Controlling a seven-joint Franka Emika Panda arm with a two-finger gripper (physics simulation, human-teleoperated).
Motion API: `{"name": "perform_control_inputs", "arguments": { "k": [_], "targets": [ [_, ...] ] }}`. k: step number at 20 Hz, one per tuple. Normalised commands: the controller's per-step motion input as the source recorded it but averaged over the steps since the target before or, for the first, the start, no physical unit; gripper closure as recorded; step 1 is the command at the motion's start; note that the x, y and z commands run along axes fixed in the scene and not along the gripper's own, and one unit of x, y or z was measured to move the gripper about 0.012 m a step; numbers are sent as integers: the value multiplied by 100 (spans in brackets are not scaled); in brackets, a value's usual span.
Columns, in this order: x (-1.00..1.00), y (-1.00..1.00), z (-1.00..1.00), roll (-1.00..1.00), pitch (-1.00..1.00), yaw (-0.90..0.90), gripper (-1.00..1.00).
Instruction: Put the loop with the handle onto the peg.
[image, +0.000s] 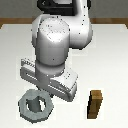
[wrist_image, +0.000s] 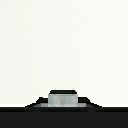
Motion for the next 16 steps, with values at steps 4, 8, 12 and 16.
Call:
{"name": "perform_control_inputs", "arguments": {
  "k": [4, 8, 12, 16],
  "targets": [
    [0, 0, 0, 0, 0, 0, -100],
    [0, 0, 0, 0, 0, 0, -100],
    [0, 0, 0, 0, 0, 0, -100],
    [0, 0, 0, 0, 0, 0, -100]
  ]
}}
